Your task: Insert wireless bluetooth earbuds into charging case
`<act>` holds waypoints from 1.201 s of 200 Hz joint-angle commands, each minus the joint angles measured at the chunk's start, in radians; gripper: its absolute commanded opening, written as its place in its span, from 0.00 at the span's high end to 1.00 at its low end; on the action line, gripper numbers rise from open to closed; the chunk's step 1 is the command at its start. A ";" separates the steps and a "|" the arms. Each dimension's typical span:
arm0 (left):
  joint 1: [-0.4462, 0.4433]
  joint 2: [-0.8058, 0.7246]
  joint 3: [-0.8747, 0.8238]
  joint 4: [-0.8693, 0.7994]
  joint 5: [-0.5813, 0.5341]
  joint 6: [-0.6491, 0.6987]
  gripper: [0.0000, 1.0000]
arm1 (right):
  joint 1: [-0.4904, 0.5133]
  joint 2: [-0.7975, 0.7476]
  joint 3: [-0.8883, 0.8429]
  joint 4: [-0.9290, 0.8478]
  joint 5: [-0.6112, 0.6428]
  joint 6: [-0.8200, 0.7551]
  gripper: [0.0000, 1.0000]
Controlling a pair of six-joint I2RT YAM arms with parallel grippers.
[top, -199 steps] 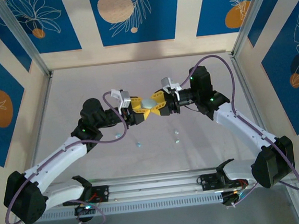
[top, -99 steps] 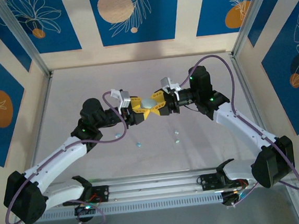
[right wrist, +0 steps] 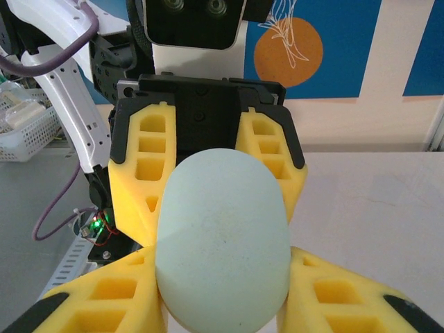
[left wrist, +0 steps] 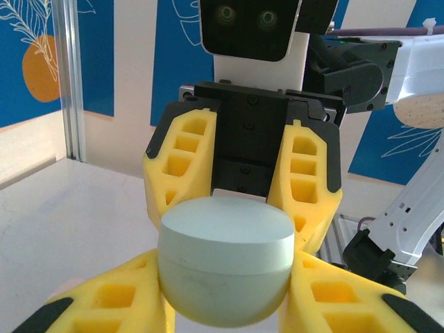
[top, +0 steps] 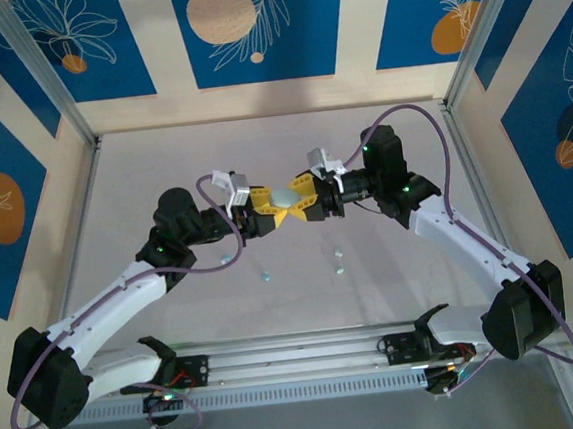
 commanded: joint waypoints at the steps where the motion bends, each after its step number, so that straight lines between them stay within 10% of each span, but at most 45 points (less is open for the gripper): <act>1: -0.011 -0.006 0.027 0.039 0.003 0.013 0.72 | 0.023 0.007 0.027 -0.050 0.030 -0.018 0.59; 240: -0.014 -0.008 -0.021 0.110 -0.011 0.008 0.74 | -0.060 0.069 0.119 -0.029 0.095 0.506 0.46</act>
